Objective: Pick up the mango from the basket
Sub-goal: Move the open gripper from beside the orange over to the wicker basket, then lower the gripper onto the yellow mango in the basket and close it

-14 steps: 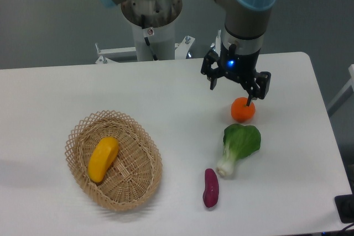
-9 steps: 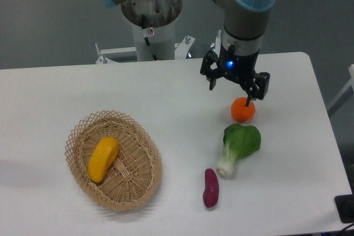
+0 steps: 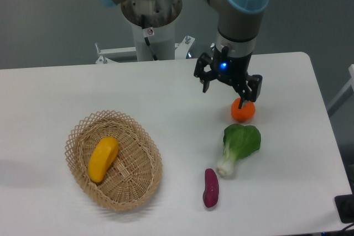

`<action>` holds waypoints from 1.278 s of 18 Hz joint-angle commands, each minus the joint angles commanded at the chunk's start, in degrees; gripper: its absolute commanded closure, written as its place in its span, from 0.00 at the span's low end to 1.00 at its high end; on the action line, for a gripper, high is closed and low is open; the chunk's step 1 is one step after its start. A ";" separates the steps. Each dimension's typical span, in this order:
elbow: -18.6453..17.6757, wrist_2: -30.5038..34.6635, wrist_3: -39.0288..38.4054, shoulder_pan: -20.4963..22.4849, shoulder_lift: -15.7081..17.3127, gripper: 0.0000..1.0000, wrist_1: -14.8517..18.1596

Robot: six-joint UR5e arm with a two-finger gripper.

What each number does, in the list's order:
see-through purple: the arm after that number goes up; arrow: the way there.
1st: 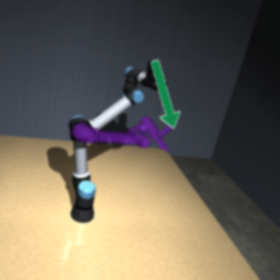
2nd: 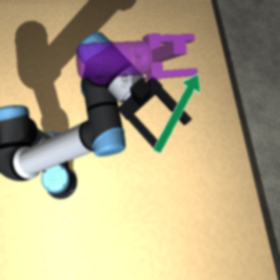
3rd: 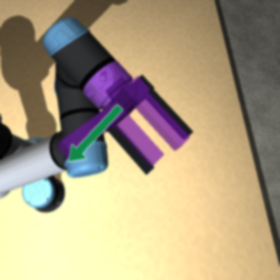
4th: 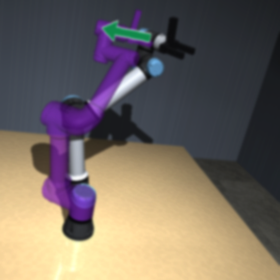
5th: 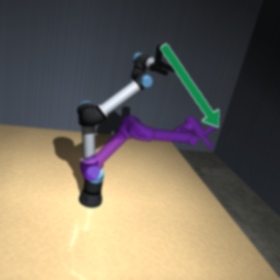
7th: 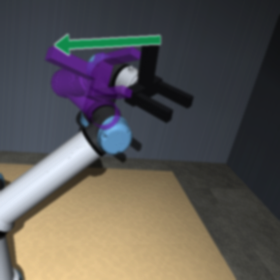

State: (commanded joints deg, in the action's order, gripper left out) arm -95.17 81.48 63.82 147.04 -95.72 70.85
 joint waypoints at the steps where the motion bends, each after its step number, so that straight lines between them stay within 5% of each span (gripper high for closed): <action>1: -1.93 0.00 -1.66 -0.18 0.79 0.00 -2.10; 4: -7.21 -0.09 -6.59 -2.54 2.73 0.00 -8.78; 7: -8.46 0.00 -13.26 -6.49 2.38 0.00 -10.12; 12: -8.37 0.17 -24.86 -14.75 -1.65 0.00 -12.48; 17: -7.75 1.23 -35.32 -22.75 -7.80 0.00 -21.71; 23: -7.67 5.45 -39.38 -29.09 -11.68 0.00 -22.07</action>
State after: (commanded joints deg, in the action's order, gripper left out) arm -102.83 86.92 24.43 117.95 -107.40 48.78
